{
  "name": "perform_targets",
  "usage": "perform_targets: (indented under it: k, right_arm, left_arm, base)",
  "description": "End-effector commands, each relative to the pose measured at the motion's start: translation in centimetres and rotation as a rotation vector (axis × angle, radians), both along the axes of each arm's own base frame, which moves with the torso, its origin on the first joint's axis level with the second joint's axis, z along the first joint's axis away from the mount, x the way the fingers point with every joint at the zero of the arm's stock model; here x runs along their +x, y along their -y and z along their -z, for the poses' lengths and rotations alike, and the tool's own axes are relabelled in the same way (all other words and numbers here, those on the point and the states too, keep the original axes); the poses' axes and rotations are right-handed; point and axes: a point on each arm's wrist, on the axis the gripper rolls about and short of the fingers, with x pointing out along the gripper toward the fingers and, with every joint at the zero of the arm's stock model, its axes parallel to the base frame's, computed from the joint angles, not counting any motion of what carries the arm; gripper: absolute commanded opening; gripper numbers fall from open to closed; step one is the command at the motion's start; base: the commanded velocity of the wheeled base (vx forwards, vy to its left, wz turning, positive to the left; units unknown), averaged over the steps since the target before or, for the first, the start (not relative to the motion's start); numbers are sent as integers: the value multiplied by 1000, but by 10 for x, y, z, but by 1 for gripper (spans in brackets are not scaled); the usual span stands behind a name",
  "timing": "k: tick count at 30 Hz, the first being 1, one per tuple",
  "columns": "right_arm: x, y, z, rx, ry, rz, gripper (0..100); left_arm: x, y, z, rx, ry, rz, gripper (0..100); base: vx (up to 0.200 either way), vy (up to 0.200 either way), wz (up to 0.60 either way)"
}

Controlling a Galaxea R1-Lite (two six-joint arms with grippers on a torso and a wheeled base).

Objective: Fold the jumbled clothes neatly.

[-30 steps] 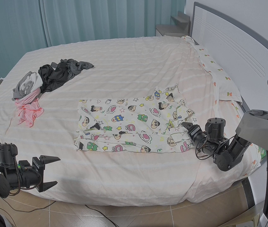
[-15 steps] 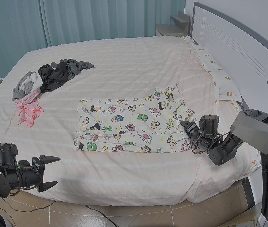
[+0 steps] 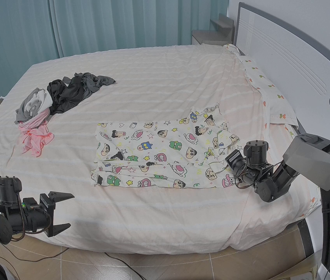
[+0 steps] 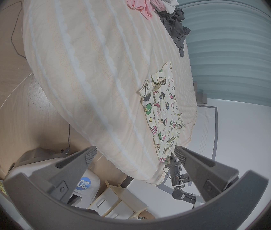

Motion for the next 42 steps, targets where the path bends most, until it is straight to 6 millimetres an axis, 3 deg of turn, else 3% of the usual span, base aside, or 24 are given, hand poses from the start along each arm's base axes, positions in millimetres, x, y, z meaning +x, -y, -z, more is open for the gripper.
perform_targets:
  k: [1,10,15,26,36,42]
  right_arm:
    - [0,1,-23,15,50,2,0]
    - [13,-1,-60,26,97,5,0]
    - [33,-1,-81,32,124,16,0]
    - [46,-4,-87,-13,153,4,0]
    - [38,-1,-79,-49,110,-3,0]
    - [13,5,-82,-62,56,-18,0]
  left_arm:
    - [0,0,0,-1,-1,0,100]
    - [0,0,0,-1,-1,0,100]
    - [0,0,0,1,-1,-1,100]
    - [0,0,1,1,-2,-1,100]
    - [-1,0,1,2,-6,0,100]
    - [-1,0,1,3,-6,0,100]
  base:
    - [0,0,0]
    - [0,0,0]
    - [0,0,0]
    - [0,0,0]
    - [0,0,0]
    - [0,0,0]
